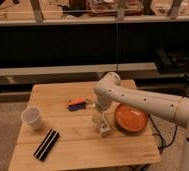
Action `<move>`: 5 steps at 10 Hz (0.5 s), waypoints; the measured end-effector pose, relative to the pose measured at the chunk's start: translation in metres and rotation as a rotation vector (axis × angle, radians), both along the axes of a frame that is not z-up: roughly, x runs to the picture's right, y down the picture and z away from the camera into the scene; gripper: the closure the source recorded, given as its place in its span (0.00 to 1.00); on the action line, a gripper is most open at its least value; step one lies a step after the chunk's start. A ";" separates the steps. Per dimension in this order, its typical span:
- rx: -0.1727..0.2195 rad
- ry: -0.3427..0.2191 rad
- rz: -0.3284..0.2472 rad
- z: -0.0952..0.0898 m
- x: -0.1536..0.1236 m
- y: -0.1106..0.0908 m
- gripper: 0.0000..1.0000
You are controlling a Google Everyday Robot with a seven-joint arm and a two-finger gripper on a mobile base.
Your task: Stand the bottle upright
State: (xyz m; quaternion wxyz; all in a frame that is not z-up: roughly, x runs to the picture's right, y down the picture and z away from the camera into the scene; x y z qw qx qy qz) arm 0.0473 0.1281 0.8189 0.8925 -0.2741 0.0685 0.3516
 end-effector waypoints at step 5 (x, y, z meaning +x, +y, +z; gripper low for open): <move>-0.005 0.110 0.136 0.032 0.014 -0.008 0.20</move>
